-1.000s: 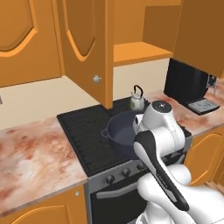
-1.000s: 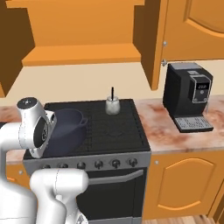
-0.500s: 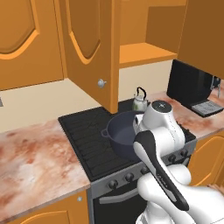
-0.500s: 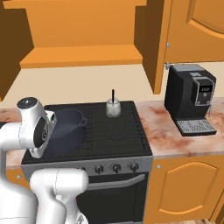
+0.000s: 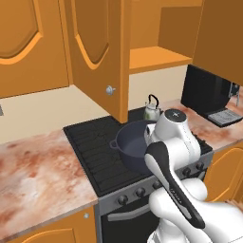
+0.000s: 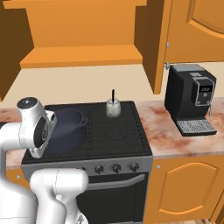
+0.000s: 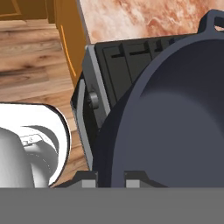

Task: Pick the kettle from the cabinet and place it on a stove burner. Then pick the pot from the counter and place it on another stove burner. Finally, turn both burners on.

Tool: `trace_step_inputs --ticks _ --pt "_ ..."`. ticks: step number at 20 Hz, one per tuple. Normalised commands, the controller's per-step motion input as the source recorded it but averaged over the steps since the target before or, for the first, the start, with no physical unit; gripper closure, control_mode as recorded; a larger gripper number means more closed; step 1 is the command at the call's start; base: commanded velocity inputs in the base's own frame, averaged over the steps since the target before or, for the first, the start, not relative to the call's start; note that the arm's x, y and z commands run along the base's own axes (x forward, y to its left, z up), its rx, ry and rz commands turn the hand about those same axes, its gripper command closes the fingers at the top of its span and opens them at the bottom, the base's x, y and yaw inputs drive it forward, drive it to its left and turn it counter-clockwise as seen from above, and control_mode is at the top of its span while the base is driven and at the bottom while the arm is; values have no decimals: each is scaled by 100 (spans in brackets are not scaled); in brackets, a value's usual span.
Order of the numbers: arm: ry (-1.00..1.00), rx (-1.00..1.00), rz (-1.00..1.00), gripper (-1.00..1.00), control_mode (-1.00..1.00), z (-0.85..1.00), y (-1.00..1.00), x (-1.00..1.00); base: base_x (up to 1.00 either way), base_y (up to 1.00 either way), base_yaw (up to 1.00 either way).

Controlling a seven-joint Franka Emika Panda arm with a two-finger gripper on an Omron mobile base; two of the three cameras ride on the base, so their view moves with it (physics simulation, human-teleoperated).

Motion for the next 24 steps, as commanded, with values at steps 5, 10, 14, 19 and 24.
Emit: trace_step_inputs --ticks 5,10,14,19,24 --pt "0 0 0 100 -100 0 0 0 0 0 0" --pt "0 0 0 100 -100 0 -1 0 0 0 0" --pt "0 3 0 100 -100 0 -19 1 0 0 0" --pt "0 3 0 100 -100 0 -22 18 0 0 0" --pt "1 2 0 100 -100 0 -14 33 0 0 0"
